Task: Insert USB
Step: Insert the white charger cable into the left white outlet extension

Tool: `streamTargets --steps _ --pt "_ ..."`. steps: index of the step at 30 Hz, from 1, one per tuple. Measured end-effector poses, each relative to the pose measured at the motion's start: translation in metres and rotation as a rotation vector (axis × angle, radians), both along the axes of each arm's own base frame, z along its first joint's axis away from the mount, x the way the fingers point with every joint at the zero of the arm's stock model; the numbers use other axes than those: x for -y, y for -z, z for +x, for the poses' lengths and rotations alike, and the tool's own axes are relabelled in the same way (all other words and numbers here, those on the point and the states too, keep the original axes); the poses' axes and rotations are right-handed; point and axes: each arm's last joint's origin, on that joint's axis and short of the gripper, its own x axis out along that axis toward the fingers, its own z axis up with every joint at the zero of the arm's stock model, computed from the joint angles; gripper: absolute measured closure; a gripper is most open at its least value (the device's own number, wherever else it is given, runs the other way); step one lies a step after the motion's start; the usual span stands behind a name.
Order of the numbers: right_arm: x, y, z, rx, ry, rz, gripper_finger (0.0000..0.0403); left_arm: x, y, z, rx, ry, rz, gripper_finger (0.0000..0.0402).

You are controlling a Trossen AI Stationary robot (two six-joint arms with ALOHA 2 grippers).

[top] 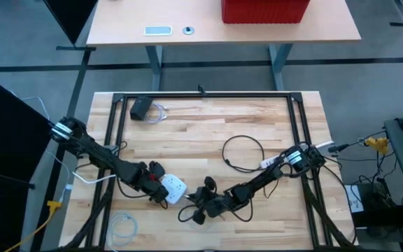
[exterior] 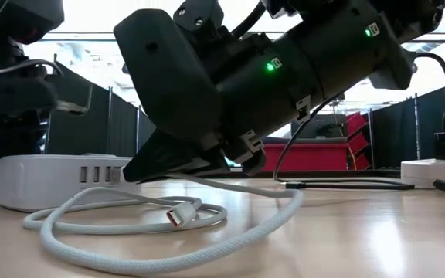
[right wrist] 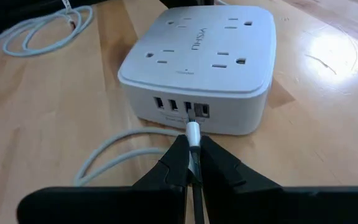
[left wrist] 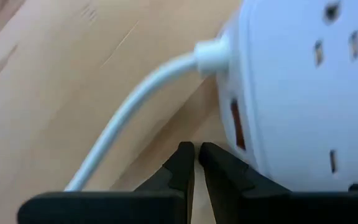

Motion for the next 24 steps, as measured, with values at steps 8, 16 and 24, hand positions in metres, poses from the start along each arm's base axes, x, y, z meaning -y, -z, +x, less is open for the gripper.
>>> streamTargets --steps 8,16,24 --pt "0.001 0.0 0.001 -0.013 -0.014 -0.024 0.0391 0.002 -0.001 0.004 0.05 0.032 -0.006 0.0378" --pt "-0.001 -0.006 -0.001 0.017 0.043 -0.064 0.0391 0.001 0.003 0.001 0.035 0.015 -0.005 0.0378" --pt "0.0 -0.009 -0.001 0.026 0.059 -0.098 0.0391 -0.001 0.008 -0.003 0.045 -0.014 -0.011 0.0378"
